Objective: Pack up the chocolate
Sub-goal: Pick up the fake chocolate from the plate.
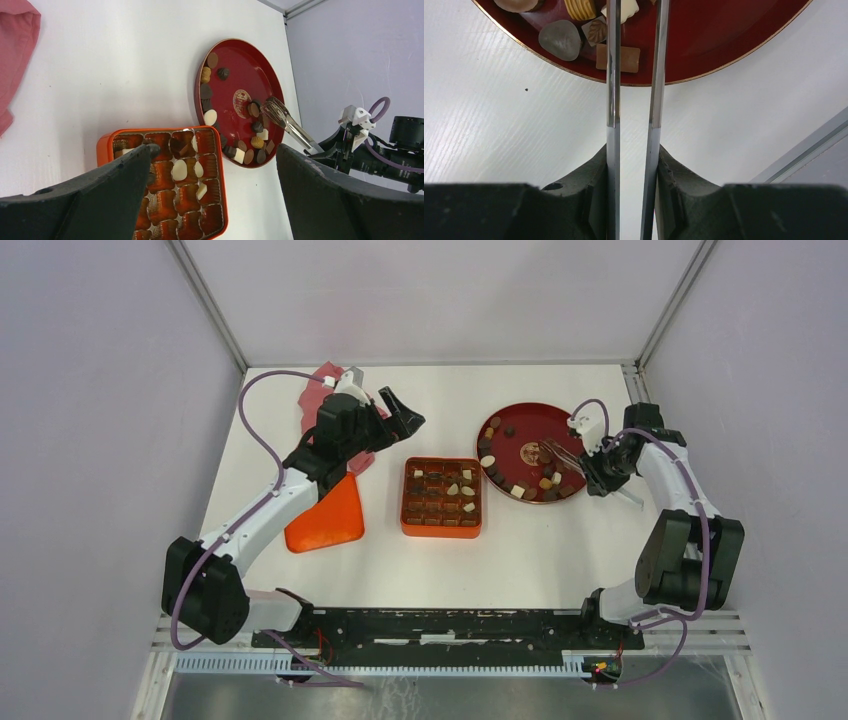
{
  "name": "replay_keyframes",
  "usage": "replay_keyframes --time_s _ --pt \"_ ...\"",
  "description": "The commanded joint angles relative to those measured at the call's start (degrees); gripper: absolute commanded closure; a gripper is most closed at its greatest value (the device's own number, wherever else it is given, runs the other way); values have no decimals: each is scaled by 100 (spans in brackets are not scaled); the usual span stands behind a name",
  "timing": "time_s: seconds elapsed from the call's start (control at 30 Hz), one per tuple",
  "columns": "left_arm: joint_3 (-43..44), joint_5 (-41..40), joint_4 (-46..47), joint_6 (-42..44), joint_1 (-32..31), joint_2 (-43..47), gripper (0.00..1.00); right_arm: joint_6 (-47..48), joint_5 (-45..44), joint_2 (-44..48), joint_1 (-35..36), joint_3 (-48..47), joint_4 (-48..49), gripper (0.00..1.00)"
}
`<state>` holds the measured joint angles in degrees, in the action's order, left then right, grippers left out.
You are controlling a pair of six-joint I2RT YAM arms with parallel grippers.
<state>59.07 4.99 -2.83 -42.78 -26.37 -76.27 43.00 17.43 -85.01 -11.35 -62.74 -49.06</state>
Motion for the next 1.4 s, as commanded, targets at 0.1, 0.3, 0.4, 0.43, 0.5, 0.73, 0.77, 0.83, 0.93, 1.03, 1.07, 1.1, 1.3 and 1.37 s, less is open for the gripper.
replay_keyframes --time_s 0.1,0.3,0.4,0.43,0.5,0.73,0.77,0.83,0.93,1.03,1.07,1.1,1.3,1.37 --pt "-110 74 222 -115 8 80 1 85 -117 146 -5 99 -24 65" --pt "-159 50 220 -131 9 121 1 78 -247 110 -7 203 14 65" --pt "-144 54 224 -128 4 106 1 1 -354 101 0 221 89 63" --pt "-134 54 222 -125 2 95 1 -26 -367 90 0 206 99 63" --pt "-124 63 222 -125 7 86 1 -73 -384 49 0 193 114 62" --pt "-132 44 207 -119 4 95 1 -150 -462 -67 -7 182 164 59" --pt "-132 43 211 -123 2 95 1 -165 -460 -85 -3 175 160 59" --pt "-132 44 208 -125 9 95 1 -191 -452 -124 3 157 178 58" --pt "-132 37 204 -125 9 102 1 -220 -459 -174 36 158 216 58" --pt "-132 24 195 -116 5 96 1 -252 -492 -238 97 131 238 58" --pt "-125 20 196 -116 15 99 1 -265 -508 -265 119 114 247 58" --pt "-124 14 195 -116 3 103 1 -274 -520 -296 139 93 261 58" --pt "-124 -17 178 -116 7 120 1 -307 -746 -487 323 -86 261 58" --pt "-126 -35 171 -108 5 128 1 -318 -814 -542 379 -182 233 58"
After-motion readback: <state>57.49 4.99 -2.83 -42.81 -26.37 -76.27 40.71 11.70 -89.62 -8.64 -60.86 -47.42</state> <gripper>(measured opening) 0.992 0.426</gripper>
